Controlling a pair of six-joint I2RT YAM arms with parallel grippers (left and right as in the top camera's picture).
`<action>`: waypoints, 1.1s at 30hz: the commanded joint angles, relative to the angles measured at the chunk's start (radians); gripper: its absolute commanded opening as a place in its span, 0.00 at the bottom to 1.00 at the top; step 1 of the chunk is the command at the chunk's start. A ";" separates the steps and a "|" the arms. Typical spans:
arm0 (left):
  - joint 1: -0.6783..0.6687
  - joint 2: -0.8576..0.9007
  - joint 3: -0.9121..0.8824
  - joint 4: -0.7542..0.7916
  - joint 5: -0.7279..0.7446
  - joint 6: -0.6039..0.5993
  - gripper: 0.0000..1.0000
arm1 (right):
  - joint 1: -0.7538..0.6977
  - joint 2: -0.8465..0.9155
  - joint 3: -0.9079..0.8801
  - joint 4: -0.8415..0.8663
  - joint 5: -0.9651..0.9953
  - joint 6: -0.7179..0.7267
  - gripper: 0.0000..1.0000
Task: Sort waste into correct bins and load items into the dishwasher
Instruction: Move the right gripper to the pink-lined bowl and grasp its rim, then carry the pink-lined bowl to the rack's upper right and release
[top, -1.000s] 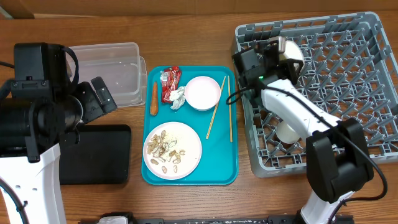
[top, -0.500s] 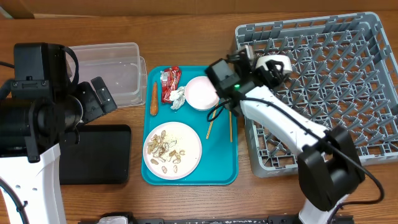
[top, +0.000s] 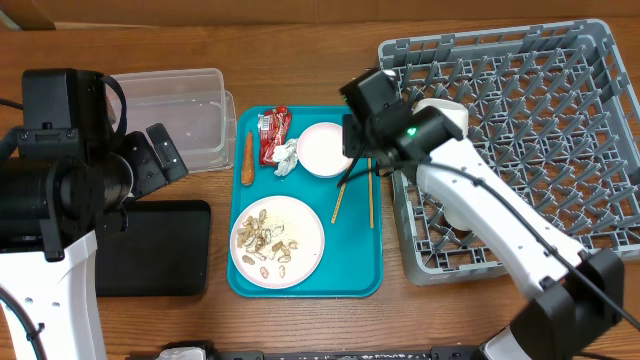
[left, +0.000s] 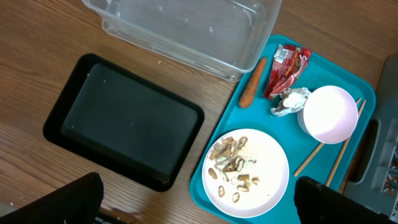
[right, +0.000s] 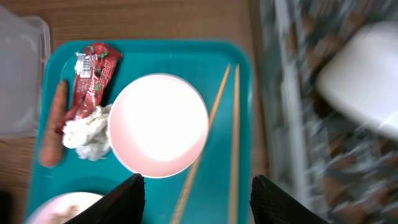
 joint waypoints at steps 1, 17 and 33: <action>0.005 0.001 0.002 0.001 0.002 0.015 1.00 | -0.023 0.058 -0.035 0.006 -0.169 0.232 0.57; 0.006 0.003 0.002 0.001 0.002 0.015 1.00 | -0.008 0.277 -0.047 0.114 -0.246 0.360 0.50; 0.005 0.007 0.002 0.001 0.002 0.015 1.00 | -0.056 0.203 -0.014 0.069 -0.182 0.233 0.04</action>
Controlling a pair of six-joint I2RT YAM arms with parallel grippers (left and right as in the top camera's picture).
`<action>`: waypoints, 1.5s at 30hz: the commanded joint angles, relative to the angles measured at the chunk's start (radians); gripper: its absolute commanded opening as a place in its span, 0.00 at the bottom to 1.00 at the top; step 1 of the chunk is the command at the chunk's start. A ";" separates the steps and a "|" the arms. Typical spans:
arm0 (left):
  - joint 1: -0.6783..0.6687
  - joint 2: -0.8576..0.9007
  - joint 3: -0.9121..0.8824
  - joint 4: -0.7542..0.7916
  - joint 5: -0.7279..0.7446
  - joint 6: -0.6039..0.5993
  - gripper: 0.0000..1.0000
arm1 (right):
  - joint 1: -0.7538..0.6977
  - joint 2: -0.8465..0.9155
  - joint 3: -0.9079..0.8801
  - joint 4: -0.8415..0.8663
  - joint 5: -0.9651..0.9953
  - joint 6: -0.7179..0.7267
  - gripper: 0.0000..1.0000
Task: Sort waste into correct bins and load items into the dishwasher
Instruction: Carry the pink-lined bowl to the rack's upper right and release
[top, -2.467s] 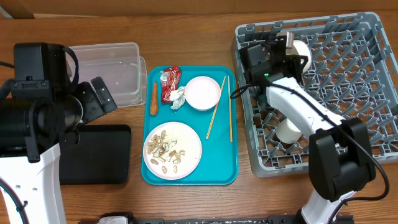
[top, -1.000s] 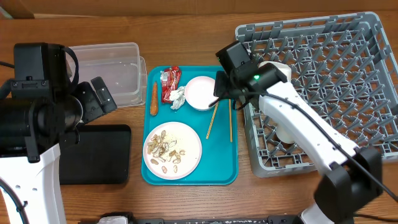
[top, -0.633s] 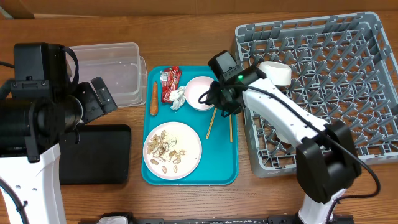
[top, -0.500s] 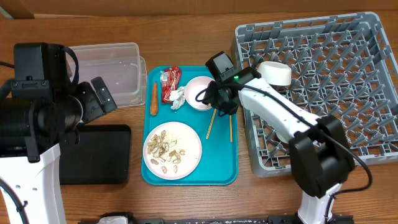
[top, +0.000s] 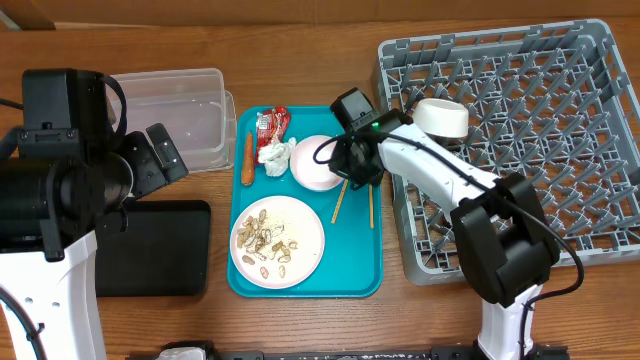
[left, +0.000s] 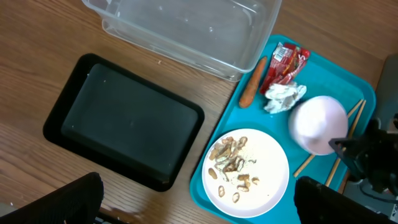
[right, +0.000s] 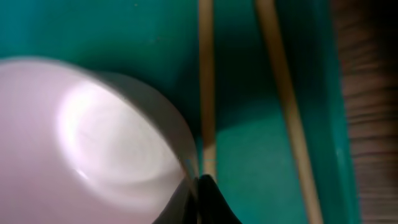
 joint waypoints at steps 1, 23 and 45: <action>0.006 0.007 0.002 0.001 0.001 0.015 1.00 | -0.022 -0.115 0.040 -0.021 0.067 -0.078 0.04; 0.006 0.007 0.002 0.001 0.002 0.015 1.00 | -0.238 -0.332 0.089 0.003 1.525 -0.443 0.04; 0.006 0.007 0.002 0.001 0.002 0.015 1.00 | -0.450 -0.064 0.076 0.101 1.382 -0.718 0.04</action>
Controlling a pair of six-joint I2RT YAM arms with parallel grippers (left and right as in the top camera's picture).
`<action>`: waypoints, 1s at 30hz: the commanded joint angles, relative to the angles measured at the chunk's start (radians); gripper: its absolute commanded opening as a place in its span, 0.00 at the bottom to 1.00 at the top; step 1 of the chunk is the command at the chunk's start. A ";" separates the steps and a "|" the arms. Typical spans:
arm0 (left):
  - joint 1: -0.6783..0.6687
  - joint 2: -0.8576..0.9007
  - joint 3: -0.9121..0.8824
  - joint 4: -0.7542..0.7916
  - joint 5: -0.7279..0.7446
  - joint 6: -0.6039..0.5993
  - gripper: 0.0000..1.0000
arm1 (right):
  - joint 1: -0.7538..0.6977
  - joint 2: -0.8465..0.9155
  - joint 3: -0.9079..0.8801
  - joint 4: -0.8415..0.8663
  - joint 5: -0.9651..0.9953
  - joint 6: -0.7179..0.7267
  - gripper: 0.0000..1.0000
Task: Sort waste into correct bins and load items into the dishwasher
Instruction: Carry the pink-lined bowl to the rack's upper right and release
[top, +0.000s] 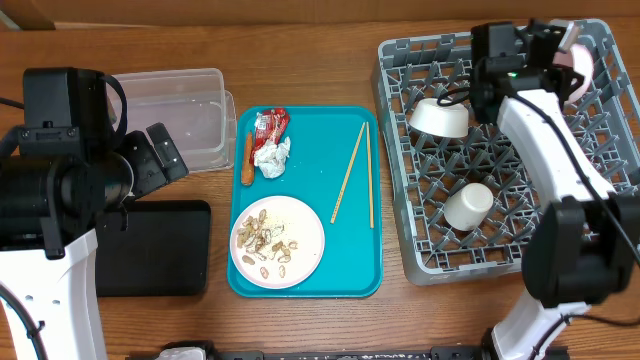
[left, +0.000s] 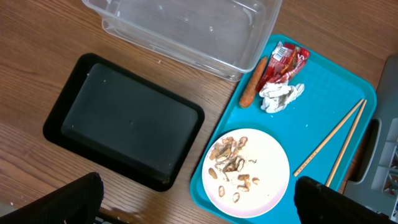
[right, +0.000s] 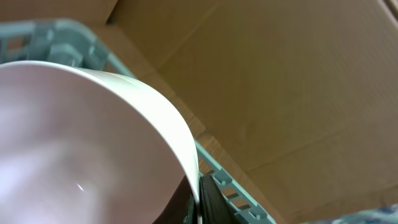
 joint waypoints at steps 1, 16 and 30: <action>0.006 0.003 0.002 0.001 0.002 0.015 1.00 | -0.002 0.067 -0.004 0.002 0.006 -0.088 0.04; 0.006 0.003 0.002 0.001 0.002 0.015 1.00 | 0.006 0.098 -0.004 0.064 0.093 -0.162 0.04; 0.006 0.003 0.002 0.001 0.002 0.015 1.00 | -0.065 0.098 -0.004 0.089 0.004 -0.191 0.04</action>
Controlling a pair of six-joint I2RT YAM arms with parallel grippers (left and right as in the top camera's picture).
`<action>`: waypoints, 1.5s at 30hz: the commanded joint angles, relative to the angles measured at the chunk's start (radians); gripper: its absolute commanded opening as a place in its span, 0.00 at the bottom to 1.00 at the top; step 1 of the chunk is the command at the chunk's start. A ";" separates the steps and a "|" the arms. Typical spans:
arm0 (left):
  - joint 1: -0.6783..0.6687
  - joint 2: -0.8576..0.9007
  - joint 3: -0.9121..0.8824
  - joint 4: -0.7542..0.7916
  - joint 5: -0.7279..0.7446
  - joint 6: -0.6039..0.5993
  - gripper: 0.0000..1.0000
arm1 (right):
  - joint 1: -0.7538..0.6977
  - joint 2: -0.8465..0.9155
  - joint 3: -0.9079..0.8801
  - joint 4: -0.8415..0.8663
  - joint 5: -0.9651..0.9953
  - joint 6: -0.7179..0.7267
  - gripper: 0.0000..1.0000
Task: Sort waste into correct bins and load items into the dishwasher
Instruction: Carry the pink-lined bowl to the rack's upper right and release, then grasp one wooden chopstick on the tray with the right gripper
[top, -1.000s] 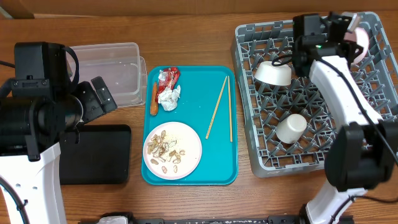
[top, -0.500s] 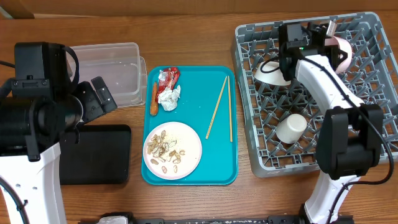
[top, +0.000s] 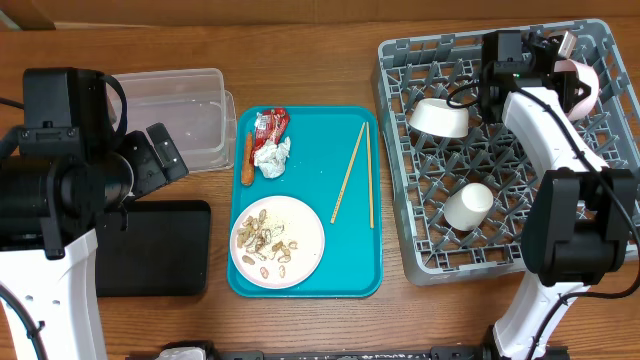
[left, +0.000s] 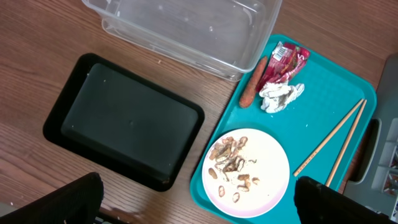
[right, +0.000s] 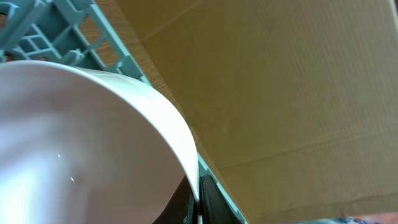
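My right gripper (right: 196, 200) is shut on the rim of a pink bowl (right: 81, 143). It holds the bowl (top: 580, 84) tilted on edge over the back right corner of the grey dish rack (top: 396, 205). On the teal tray (top: 300, 283) lie a plate of peanut shells (top: 278, 241), two chopsticks (top: 352, 175), a carrot (top: 247, 160), a red wrapper (top: 272, 125) and a crumpled tissue (top: 271, 154). My left gripper (left: 199, 199) hangs open, high above the table to the left of the tray.
In the rack sit a white bowl (top: 438, 118) and a white cup (top: 466, 208). A clear plastic bin (top: 185, 115) and a black bin (top: 150, 255) stand left of the tray. Cardboard runs behind the rack's back edge.
The pink bowl has shifted slightly lower and toward me at the rack's back right corner, still in my right gripper. The left arm and the tray items have not moved.
My right gripper was open above the pink bowl on the tray. Then it was shut on the bowl's rim there, and the tissue had shifted. Later the bowl was off the tray, held over the rack's back right corner, where it still is.
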 joint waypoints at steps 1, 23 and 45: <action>0.006 0.003 0.002 0.001 0.002 0.015 1.00 | 0.014 -0.004 0.000 0.002 -0.035 -0.002 0.04; 0.006 0.003 0.002 0.001 0.002 0.015 1.00 | 0.266 -0.020 0.002 -0.079 -0.181 -0.002 0.88; 0.006 0.003 0.002 0.001 0.002 0.015 1.00 | 0.419 -0.456 0.001 -0.381 -1.476 0.107 0.84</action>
